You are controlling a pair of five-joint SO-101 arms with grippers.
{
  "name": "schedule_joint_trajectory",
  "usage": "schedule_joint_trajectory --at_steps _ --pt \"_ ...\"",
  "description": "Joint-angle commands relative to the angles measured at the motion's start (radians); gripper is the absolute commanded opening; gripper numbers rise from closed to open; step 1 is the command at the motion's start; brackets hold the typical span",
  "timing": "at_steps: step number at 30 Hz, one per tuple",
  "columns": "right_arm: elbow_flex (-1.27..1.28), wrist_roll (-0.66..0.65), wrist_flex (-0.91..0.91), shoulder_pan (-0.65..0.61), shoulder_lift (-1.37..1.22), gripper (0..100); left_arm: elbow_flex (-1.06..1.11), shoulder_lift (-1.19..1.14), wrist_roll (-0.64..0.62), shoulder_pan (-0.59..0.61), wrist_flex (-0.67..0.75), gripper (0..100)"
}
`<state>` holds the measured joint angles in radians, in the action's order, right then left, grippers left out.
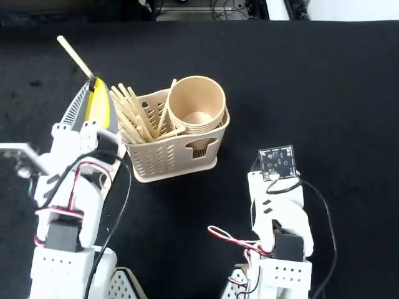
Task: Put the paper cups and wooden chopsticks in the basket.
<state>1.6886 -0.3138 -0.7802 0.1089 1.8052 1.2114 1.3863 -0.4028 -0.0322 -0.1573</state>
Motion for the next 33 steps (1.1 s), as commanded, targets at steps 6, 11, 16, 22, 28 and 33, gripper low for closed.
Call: schedule_joint_trajectory --at_steps 6,11,16,22,28,33 --pt "-0.005 -0.009 0.000 -0.012 0.065 2.1 -0.094 -0.018 0.069 0.002 -0.250 17" --pt "-0.005 -0.009 0.000 -0.012 0.065 2.1 -0.338 -0.018 0.078 -0.012 -0.577 19" --pt "-0.005 -0.009 0.000 -0.012 0.065 2.1 -0.651 -0.035 0.261 0.199 -0.852 19" --pt "-0.005 -0.009 -0.002 -0.012 0.065 2.1 -0.760 -0.184 0.284 0.484 -1.043 19" --pt "-0.005 -0.009 -0.003 -0.012 0.065 2.1 -0.598 -0.506 0.367 0.544 -0.934 19" --pt "-0.005 -0.009 -0.003 -0.012 0.065 2.1 -0.472 -0.769 0.456 0.423 -0.830 19"
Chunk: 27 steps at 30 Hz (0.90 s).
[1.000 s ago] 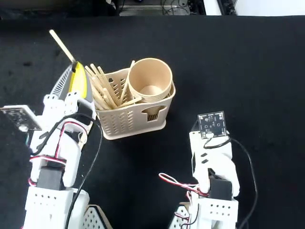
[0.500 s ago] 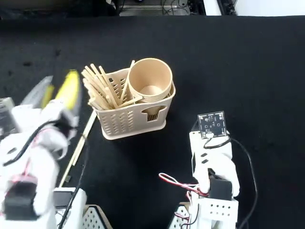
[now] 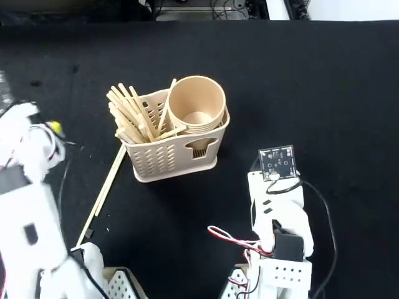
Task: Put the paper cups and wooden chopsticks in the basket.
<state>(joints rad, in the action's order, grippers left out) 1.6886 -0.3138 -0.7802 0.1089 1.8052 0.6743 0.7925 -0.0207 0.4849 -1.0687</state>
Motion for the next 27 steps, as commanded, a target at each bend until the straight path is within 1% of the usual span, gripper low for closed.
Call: schedule_joint_trajectory --at_steps 1,3,6,8,11,15,18,21,24,27 --pt "-0.005 -0.009 -0.003 -0.012 0.065 2.1 0.091 -0.224 0.106 -0.137 0.107 19" --pt "-0.005 -0.009 -0.002 -0.011 0.065 2.1 0.145 -0.305 0.153 -0.219 0.181 19" --pt "-0.005 -0.009 -0.002 -0.009 0.065 2.1 0.196 -0.399 0.161 -0.303 0.296 19" --pt "-0.005 -0.009 -0.002 -0.009 0.065 2.1 0.202 -0.460 0.161 -0.318 0.358 19" --pt "-0.005 -0.009 -0.002 -0.009 0.065 2.1 0.197 -0.557 0.166 -0.317 0.405 19" --pt "-0.005 -0.009 -0.002 -0.009 0.065 2.1 0.137 -0.667 0.169 -0.315 0.391 19" --pt "-0.005 -0.009 -0.002 -0.009 0.065 2.1 0.067 -0.721 0.169 -0.317 0.318 14" --pt "-0.005 -0.009 -0.002 -0.009 0.065 2.1 0.025 -0.767 0.170 -0.318 0.290 8" --pt "-0.005 -0.009 -0.002 -0.009 0.065 2.1 0.016 -0.789 0.172 -0.326 0.287 6" --pt "-0.005 -0.009 -0.002 -0.009 0.065 2.1 -0.005 -0.795 0.233 -0.328 0.235 6"
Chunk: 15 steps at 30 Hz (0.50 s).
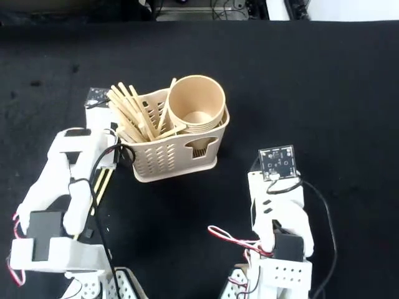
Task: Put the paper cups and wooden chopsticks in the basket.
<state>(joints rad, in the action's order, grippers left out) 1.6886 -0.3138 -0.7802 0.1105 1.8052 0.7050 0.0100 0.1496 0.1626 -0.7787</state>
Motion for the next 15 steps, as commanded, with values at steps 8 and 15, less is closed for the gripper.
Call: schedule_joint_trajectory --at_steps 8,15 --pt "-0.005 -0.009 -0.002 -0.011 0.065 2.1 -0.061 -0.018 0.097 -0.004 -0.107 6" --pt "-0.005 -0.009 -0.002 -0.011 0.065 2.1 -0.107 -0.020 0.143 0.004 -0.279 18"
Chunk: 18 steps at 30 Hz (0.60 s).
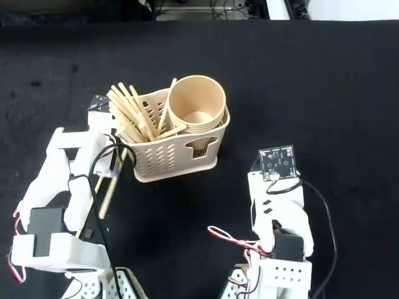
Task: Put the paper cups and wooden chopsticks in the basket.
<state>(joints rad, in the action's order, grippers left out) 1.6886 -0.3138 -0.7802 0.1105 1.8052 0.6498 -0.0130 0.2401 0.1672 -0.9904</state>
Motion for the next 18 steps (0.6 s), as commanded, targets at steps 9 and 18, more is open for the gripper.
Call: schedule_joint_trajectory --at_steps 9,18 --pt "-0.005 -0.009 -0.002 -0.011 0.065 2.1 -0.050 0.003 0.069 0.001 -0.063 4" --pt "-0.005 -0.009 -0.002 -0.011 0.065 2.1 -0.091 0.072 0.051 0.050 -0.064 3"
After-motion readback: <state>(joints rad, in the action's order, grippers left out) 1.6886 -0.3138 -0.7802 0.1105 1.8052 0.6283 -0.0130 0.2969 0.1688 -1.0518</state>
